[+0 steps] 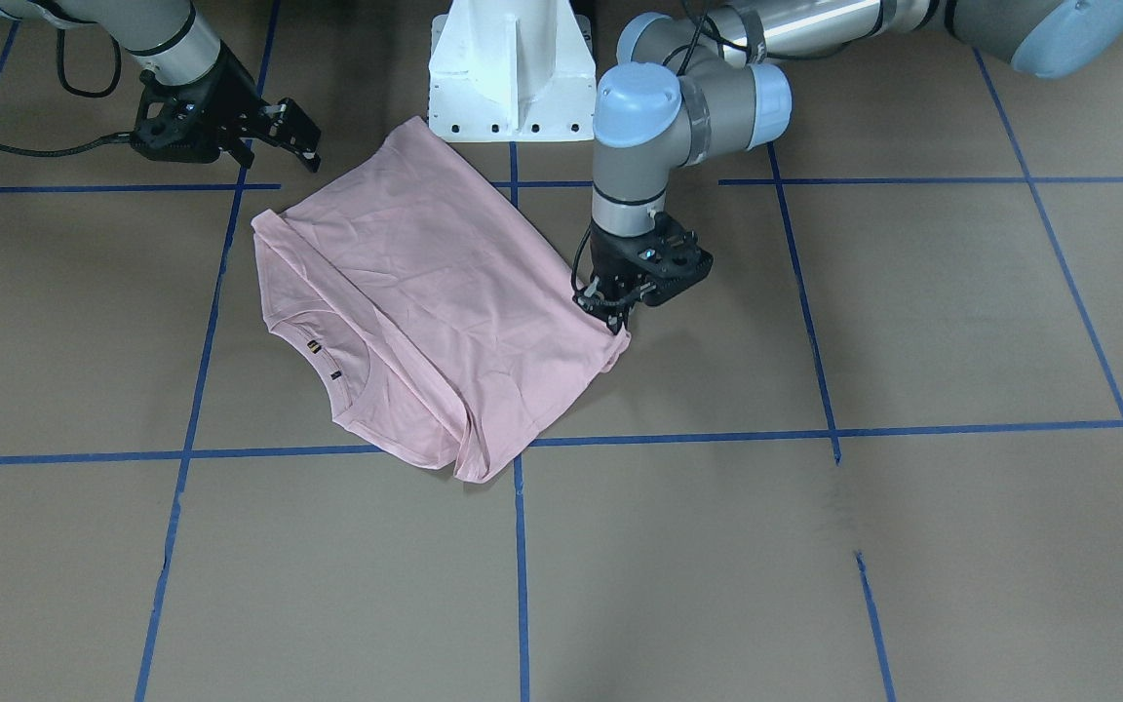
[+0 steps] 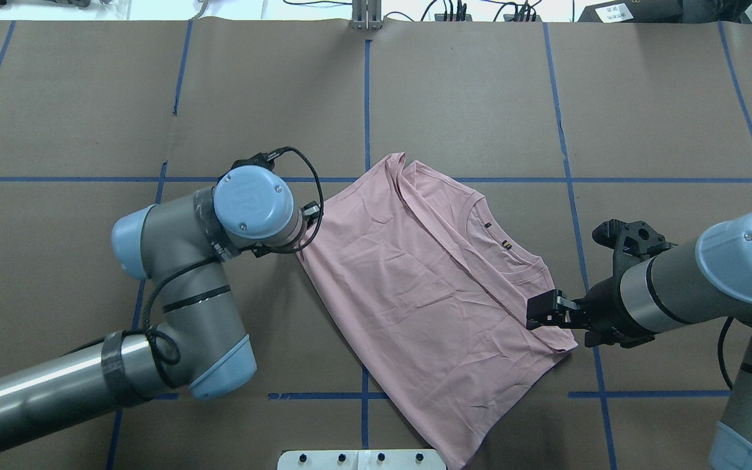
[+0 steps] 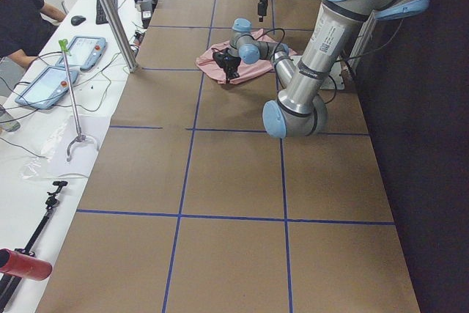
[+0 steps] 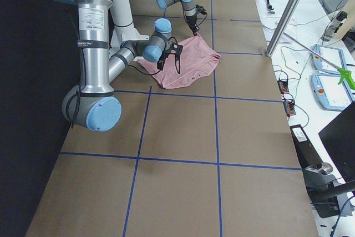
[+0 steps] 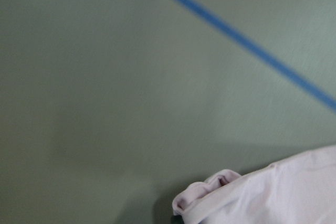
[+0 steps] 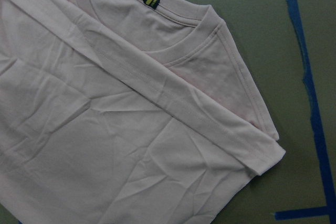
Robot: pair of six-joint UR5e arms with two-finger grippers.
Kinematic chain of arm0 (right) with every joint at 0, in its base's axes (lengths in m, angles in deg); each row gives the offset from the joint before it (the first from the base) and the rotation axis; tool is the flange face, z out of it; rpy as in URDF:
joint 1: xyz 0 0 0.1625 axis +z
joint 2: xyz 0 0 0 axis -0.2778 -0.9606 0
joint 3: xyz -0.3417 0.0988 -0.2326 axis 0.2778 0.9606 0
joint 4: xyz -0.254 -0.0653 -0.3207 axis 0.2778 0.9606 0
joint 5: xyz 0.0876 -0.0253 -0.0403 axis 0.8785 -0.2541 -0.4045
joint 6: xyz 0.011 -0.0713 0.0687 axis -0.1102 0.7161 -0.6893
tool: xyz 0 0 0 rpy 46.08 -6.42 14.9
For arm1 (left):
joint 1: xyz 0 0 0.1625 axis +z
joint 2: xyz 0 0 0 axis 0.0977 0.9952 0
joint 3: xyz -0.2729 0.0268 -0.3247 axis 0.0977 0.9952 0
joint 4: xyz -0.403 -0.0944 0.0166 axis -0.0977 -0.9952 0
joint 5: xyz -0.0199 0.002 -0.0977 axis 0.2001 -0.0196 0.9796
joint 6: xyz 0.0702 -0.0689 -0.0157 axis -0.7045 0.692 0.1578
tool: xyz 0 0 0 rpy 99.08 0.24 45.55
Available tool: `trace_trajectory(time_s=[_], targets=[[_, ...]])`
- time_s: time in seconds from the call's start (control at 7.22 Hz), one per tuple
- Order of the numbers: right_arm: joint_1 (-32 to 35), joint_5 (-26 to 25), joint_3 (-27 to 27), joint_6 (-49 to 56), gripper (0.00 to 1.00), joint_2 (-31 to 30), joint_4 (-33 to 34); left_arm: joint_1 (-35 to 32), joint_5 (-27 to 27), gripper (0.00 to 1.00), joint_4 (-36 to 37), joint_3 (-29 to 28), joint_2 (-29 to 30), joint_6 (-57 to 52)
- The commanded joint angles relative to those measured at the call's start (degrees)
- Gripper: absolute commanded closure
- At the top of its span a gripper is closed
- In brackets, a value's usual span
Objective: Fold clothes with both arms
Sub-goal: 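Grasp the shirt corner with the left gripper and pull it away from the robot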
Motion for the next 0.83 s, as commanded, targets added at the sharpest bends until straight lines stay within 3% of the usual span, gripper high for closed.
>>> trace_trajectory(time_s=[0.0, 0.42, 0.69], targets=[[0.2, -0.2, 0.8, -0.1, 0.0, 1.2, 0.0, -5.0, -0.5, 1.0, -6.6, -8.3, 3.7, -4.6], [0.4, -0.6, 2.2, -0.2, 0.0, 3.5, 0.1, -8.2, -0.5, 1.0, -14.1, -20.3, 10.8, -7.8], [0.3, -0.7, 2.7, -0.4, 0.0, 4.8, 0.1, -10.8, -0.6, 1.0, -24.3, -28.6, 13.4, -10.9]])
